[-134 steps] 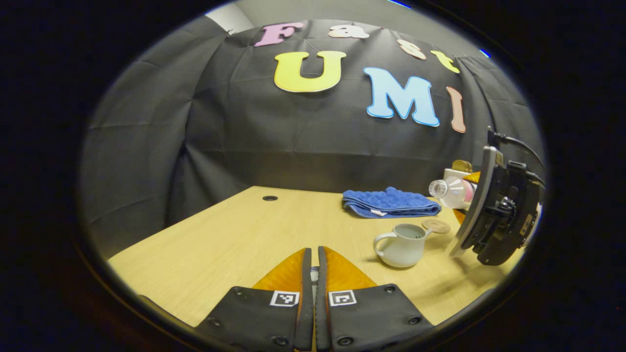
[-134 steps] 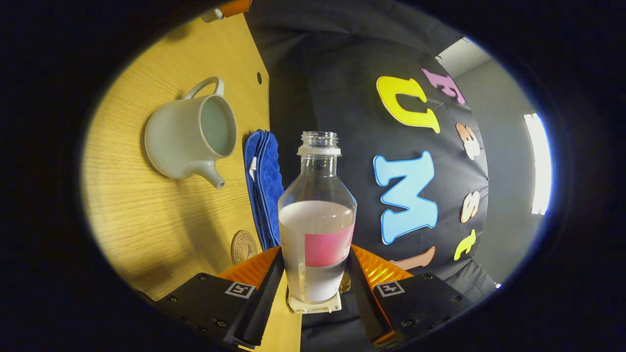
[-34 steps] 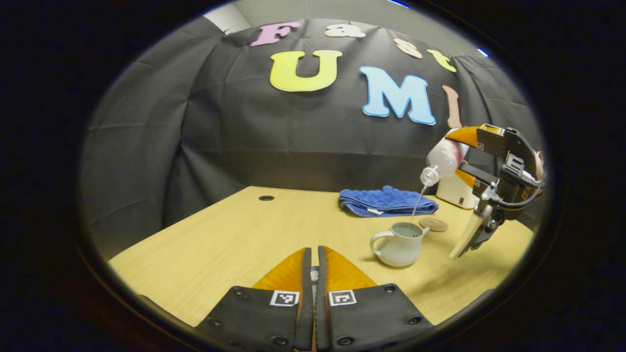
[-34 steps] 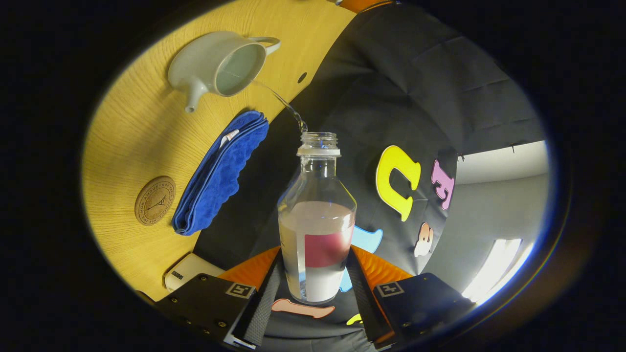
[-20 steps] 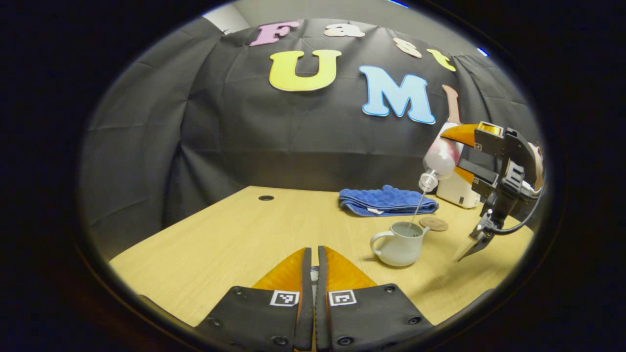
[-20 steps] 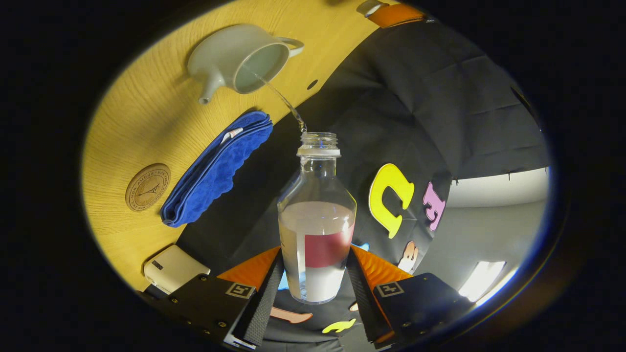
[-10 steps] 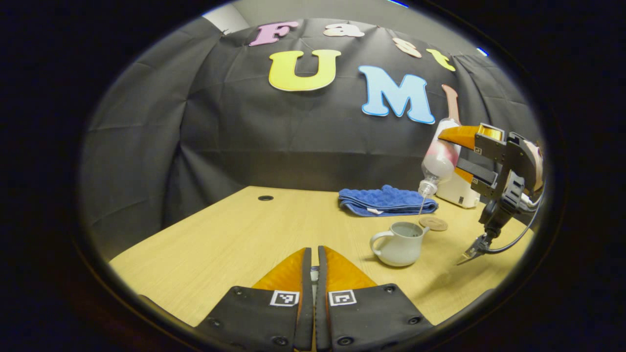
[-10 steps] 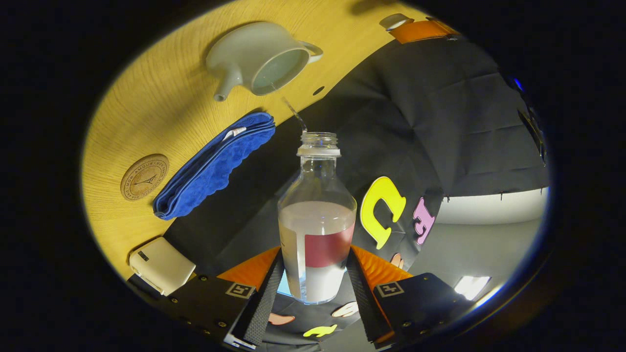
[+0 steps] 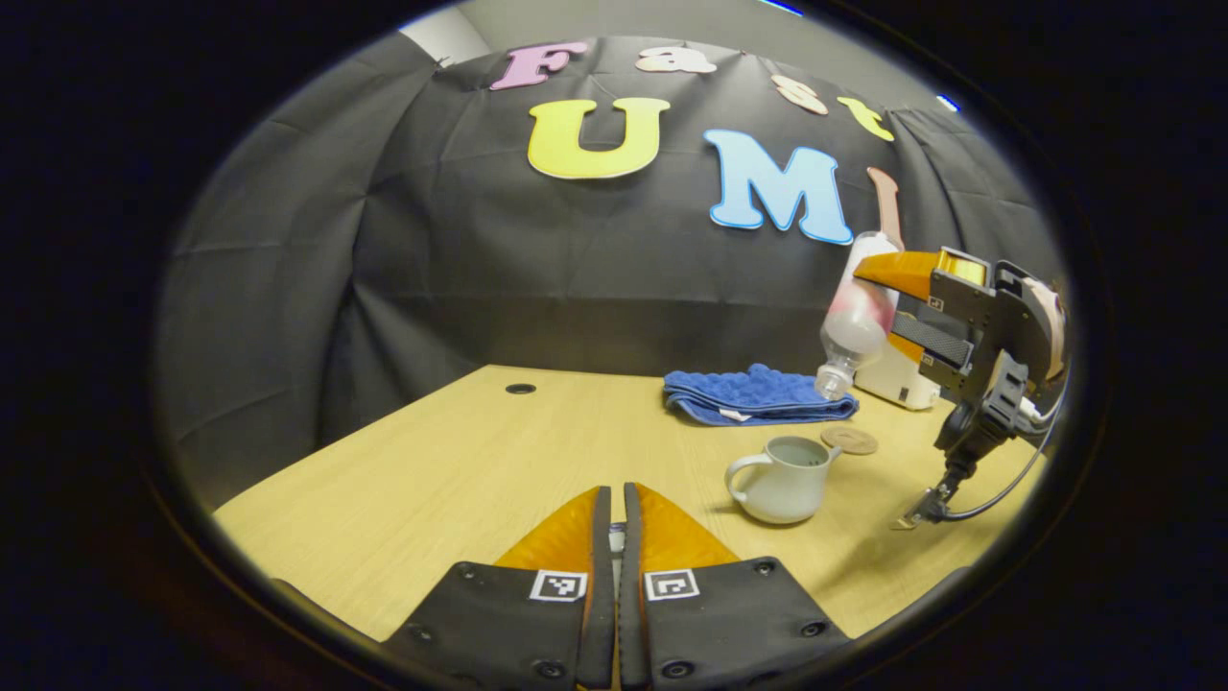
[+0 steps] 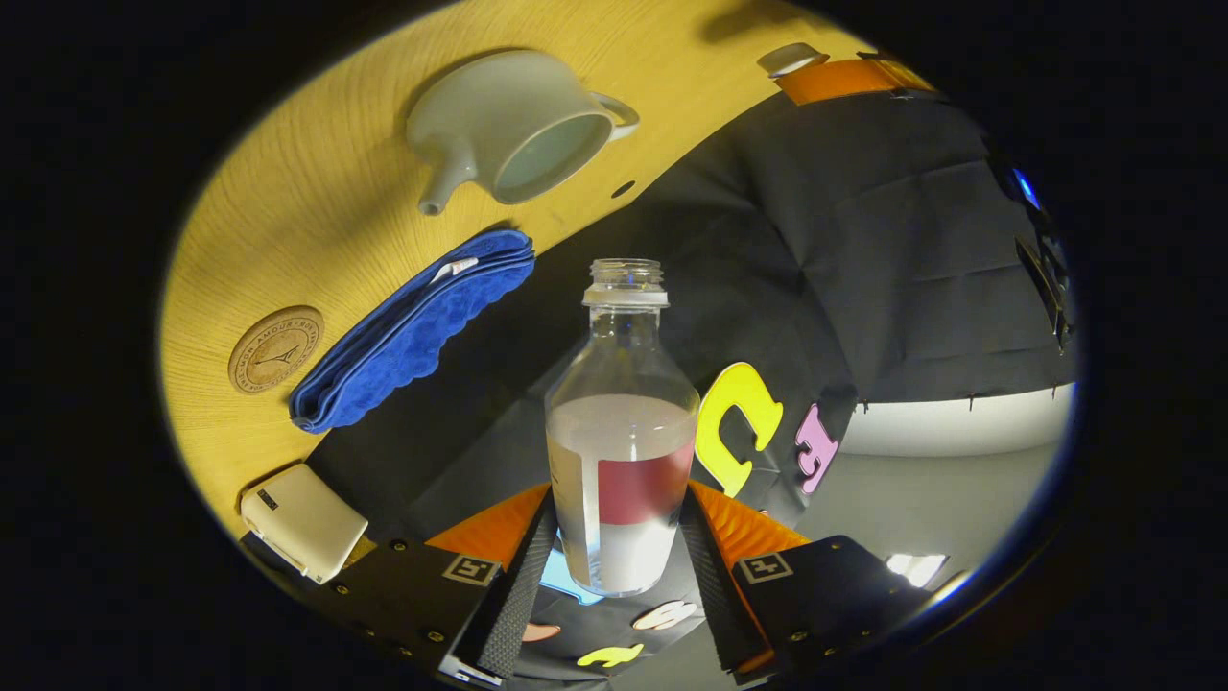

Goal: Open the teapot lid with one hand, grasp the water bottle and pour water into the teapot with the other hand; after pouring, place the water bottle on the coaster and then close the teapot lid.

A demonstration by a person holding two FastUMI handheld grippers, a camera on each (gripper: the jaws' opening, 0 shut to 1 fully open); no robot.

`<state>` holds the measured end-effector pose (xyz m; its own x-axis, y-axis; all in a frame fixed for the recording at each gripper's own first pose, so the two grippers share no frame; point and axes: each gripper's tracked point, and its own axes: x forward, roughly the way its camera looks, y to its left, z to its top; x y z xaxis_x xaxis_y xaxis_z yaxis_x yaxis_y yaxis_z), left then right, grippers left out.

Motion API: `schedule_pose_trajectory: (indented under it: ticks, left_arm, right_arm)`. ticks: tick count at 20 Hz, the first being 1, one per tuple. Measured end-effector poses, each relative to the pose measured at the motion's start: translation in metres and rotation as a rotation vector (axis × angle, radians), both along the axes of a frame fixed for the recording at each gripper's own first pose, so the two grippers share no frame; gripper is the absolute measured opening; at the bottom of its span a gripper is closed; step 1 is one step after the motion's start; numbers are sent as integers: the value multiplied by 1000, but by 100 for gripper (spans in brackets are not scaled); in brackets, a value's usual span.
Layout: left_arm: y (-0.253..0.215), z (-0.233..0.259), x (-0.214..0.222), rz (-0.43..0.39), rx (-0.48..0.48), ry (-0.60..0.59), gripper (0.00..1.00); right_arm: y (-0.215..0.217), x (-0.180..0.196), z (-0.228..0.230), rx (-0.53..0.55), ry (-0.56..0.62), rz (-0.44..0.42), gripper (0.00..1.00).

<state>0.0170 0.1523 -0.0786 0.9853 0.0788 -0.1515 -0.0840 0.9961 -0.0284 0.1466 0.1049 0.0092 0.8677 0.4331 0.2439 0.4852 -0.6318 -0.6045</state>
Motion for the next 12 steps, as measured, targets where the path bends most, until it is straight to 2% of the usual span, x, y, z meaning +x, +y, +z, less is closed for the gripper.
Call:
schedule_pose_trajectory:
  ticks: [2,5,12]
  left_arm:
    - [0,0,-1,0,0,1,8]
    - [0,0,0,0,-1,-1,8]
    - [0,0,0,0,-2,-3,8]
  right_arm:
    - [-3,4,-5,31,32,-5,75]
    - [-11,8,-20,158,137,-36,75]
    - [-29,9,-66,580,478,-131,75]
